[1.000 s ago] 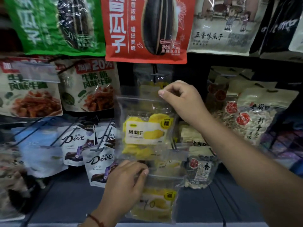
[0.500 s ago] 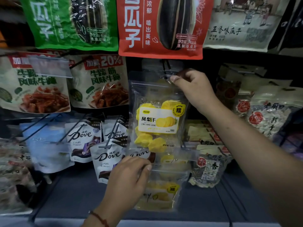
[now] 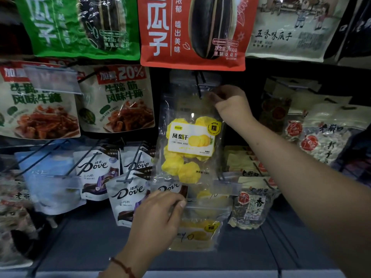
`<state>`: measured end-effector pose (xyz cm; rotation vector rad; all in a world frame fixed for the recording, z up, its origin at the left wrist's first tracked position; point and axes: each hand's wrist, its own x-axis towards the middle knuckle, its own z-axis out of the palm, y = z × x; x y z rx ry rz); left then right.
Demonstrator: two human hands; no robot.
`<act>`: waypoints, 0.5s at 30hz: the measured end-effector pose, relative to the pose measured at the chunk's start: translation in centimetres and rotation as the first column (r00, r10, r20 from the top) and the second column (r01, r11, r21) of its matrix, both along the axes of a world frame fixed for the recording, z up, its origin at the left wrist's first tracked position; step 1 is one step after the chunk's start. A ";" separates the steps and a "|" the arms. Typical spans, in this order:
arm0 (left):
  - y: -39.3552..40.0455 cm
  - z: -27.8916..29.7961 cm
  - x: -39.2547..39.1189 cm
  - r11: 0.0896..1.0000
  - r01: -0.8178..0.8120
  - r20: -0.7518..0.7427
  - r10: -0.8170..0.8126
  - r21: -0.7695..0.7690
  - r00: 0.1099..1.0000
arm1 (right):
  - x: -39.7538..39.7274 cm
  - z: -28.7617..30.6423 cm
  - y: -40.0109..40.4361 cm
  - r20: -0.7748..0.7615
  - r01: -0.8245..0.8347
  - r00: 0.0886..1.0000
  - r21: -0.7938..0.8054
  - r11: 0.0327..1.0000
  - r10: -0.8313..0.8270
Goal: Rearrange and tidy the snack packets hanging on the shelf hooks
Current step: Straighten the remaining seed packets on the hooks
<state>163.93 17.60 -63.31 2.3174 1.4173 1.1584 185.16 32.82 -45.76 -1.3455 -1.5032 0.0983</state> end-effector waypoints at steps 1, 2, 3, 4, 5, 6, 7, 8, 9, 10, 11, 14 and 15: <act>0.0 0.0 0.1 1.000 0.000 0.000 0.000 -0.007 1.000 | 0.0 0.3 0.4 0.077 0.039 0.996 -0.017 0.999 -0.037; 0.1 0.0 0.1 1.000 0.001 0.002 -0.001 -0.012 1.000 | 0.1 0.6 0.7 0.190 0.092 0.978 -0.050 0.994 -0.081; 0.1 0.1 0.2 1.000 0.001 0.006 -0.001 -0.015 1.000 | 0.0 1.0 0.8 0.299 0.155 0.946 -0.078 0.985 -0.126; 0.2 0.1 0.3 1.000 0.002 0.010 -0.002 -0.014 1.000 | 0.0 1.4 0.8 0.372 0.200 0.916 -0.096 0.975 -0.151; 0.2 0.1 0.3 1.000 0.004 0.011 -0.004 -0.011 1.000 | -0.1 1.7 0.7 0.416 0.221 0.895 -0.097 0.970 -0.162; 0.3 0.1 0.4 1.000 0.006 0.009 -0.006 -0.009 1.000 | -0.2 1.9 0.6 0.445 0.235 0.878 -0.083 0.968 -0.175; 0.3 0.1 0.4 1.000 0.008 0.003 -0.008 -0.008 1.000 | -0.3 2.1 0.5 0.475 0.249 0.858 -0.055 0.967 -0.194; 0.3 0.0 0.4 1.000 0.009 -0.002 -0.009 -0.009 1.000 | -0.4 2.1 0.5 0.502 0.257 0.839 -0.026 0.966 -0.209; 0.3 0.0 0.4 1.000 0.008 -0.005 -0.008 -0.011 1.000 | -0.5 2.0 0.5 0.526 0.265 0.821 -0.008 0.964 -0.222; 0.3 -0.1 0.3 1.000 0.006 -0.003 -0.006 -0.013 1.000 | -0.7 1.7 0.5 0.550 0.290 0.799 -0.001 0.957 -0.242; 0.3 -0.1 0.3 1.000 0.005 -0.001 -0.005 -0.013 1.000 | -0.8 1.3 0.2 0.582 0.335 0.767 -0.005 0.942 -0.270; 0.4 -0.3 0.4 1.000 0.008 -0.002 -0.008 -0.017 1.000 | -0.9 -0.6 -1.4 0.659 0.343 0.668 0.142 0.929 -0.347; 0.5 -0.3 0.5 1.000 0.009 -0.005 -0.010 -0.020 1.000 | -0.8 -1.1 -2.2 0.668 0.313 0.659 0.174 0.934 -0.346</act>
